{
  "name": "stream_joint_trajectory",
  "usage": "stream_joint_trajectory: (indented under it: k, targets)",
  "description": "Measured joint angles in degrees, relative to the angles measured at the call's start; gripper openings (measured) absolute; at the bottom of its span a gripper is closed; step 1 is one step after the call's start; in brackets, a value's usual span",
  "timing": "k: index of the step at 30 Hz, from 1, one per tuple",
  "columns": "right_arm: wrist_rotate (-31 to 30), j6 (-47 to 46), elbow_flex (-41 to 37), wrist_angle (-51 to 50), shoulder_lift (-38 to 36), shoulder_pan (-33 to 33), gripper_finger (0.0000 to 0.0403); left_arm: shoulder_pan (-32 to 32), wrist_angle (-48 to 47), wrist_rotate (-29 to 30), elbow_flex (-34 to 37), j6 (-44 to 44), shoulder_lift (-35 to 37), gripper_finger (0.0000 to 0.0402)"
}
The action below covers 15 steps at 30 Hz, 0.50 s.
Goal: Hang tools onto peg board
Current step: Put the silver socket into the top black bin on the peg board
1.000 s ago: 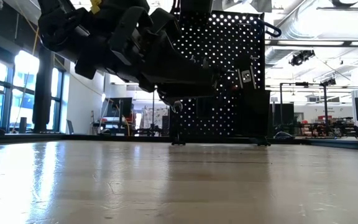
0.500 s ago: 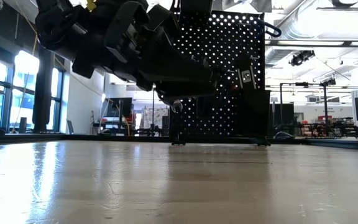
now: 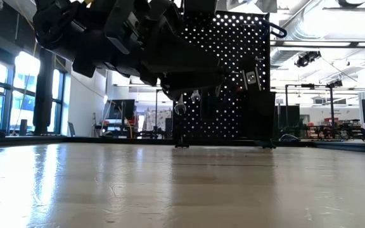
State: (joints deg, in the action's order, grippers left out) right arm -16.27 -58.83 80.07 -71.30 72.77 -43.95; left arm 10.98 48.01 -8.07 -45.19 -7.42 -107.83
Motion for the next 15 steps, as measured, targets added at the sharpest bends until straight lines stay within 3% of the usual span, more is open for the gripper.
stream_joint_trajectory:
  k: [9,15]
  targets:
    - [9.1,-25.9,-22.8,21.4,1.2,-11.3,0.0222,0.8,2.2,3.1,0.0,0.0,0.0,0.0197]
    - [21.4,-33.0,-26.7,21.9,8.5,-16.0,0.0222,1.2,2.7,6.4,0.0,-0.3,0.0,0.0197]
